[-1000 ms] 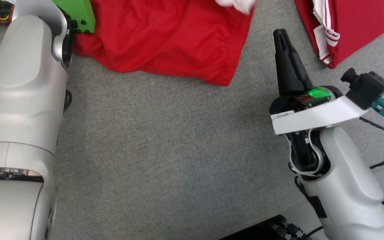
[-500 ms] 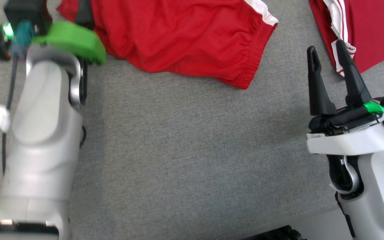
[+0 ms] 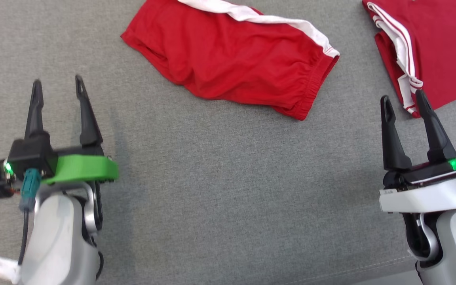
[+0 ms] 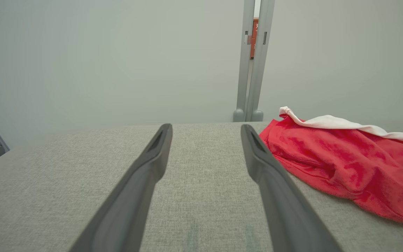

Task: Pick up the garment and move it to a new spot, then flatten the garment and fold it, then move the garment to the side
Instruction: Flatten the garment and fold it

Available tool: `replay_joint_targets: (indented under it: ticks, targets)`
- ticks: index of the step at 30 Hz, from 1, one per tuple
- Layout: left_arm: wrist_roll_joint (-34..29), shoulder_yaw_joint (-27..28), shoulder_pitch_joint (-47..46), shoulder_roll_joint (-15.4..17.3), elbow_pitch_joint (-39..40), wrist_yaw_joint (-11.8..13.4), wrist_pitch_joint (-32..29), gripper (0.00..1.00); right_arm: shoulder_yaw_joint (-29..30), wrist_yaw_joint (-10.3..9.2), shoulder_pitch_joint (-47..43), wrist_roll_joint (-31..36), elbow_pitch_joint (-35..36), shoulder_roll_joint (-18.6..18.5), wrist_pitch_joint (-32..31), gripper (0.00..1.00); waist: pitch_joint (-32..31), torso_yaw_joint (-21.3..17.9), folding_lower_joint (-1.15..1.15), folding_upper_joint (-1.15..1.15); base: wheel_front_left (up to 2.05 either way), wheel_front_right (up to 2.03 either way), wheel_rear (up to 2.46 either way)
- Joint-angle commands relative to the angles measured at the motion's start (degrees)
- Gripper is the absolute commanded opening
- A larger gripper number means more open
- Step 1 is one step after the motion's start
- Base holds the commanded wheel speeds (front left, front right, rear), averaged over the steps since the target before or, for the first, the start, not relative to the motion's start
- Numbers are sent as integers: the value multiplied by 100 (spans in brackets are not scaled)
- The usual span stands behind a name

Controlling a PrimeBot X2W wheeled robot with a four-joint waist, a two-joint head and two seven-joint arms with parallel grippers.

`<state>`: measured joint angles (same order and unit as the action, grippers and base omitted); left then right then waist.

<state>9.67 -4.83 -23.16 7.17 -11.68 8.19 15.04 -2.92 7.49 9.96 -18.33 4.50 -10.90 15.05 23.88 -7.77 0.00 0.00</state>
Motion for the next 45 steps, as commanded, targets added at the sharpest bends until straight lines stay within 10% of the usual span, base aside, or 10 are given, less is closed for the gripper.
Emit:
replay_joint_targets:
  ticks: [1, 21, 31, 45]
  targets:
    - [-2, 28, 222, 1, 104, 45, 14, 100, 21, -2, -126, 49, -24, -4, 14, 100, -267, 119, 0, 0, 0, 0, 0]
    - [-40, -56, 690, 2, 326, 96, 12, 100, 137, -2, -306, 69, -11, 7, 14, 100, -354, 251, 0, 0, 0, 0, 0]
    - [-91, -691, -903, 70, -269, -625, -864, 100, 126, -2, -16, 6, 104, -15, 14, 100, 194, 215, 0, 0, 0, 0, 0]
    - [-18, -1067, -3339, 210, -3234, -1275, -2218, 100, -202, -2, 474, -198, -77, 197, 14, 100, 799, -481, 0, 0, 0, 0, 0]
